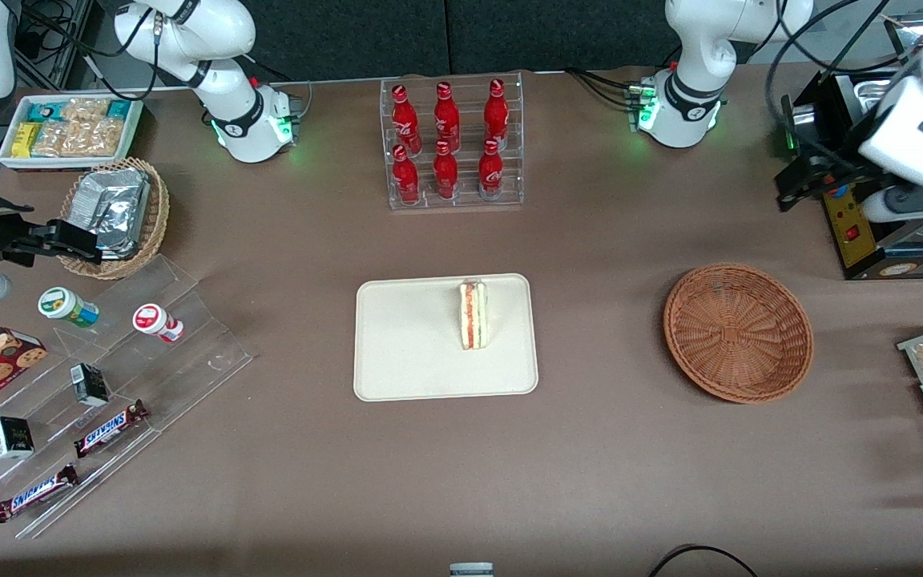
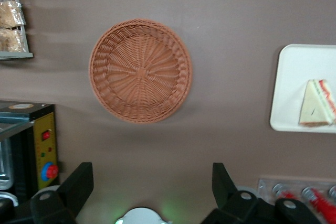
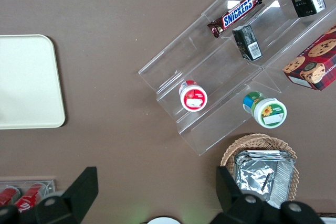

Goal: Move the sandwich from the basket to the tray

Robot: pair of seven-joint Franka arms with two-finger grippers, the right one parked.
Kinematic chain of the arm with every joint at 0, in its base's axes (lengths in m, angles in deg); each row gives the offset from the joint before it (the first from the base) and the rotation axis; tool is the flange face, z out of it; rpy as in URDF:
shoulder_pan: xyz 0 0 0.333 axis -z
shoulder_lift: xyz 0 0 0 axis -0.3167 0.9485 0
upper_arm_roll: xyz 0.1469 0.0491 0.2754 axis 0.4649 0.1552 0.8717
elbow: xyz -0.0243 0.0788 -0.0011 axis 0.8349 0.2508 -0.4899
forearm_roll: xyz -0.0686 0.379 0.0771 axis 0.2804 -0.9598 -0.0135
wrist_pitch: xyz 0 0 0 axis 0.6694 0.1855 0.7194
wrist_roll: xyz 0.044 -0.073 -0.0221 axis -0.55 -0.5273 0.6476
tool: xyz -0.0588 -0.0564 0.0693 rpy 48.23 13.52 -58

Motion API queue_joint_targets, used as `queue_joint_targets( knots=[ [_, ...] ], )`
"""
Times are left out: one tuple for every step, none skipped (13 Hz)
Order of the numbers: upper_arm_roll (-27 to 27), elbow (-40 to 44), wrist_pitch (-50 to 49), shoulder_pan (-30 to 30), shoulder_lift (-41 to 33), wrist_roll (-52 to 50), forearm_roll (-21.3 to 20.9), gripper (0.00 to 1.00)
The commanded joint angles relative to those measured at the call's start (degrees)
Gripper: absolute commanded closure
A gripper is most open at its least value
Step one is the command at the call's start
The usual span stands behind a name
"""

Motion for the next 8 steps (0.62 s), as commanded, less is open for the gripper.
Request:
queue_joint_targets(
  knots=[
    [-0.90,-2.35,-2.59,-3.74,-2.57,3.32,1.33,0.00],
    [-0.99,-2.26,-2.78,-3.93,-2.75,3.33,1.42,0.00],
    [-1.08,-2.17,-2.61,-3.85,-2.75,3.24,1.68,0.00],
    [-1.25,-1.83,-2.35,-3.76,-2.49,3.24,2.90,0.00],
    [-1.77,-0.69,-2.43,-3.67,-1.96,3.32,3.09,0.00],
    [-2.21,-0.24,-2.43,-3.84,-1.70,3.33,3.18,0.00],
    [-2.22,0.02,-2.43,-3.93,-1.61,3.33,3.61,0.00],
    [-2.22,-0.15,-2.43,-3.76,-1.52,3.41,3.79,0.00]
  ],
)
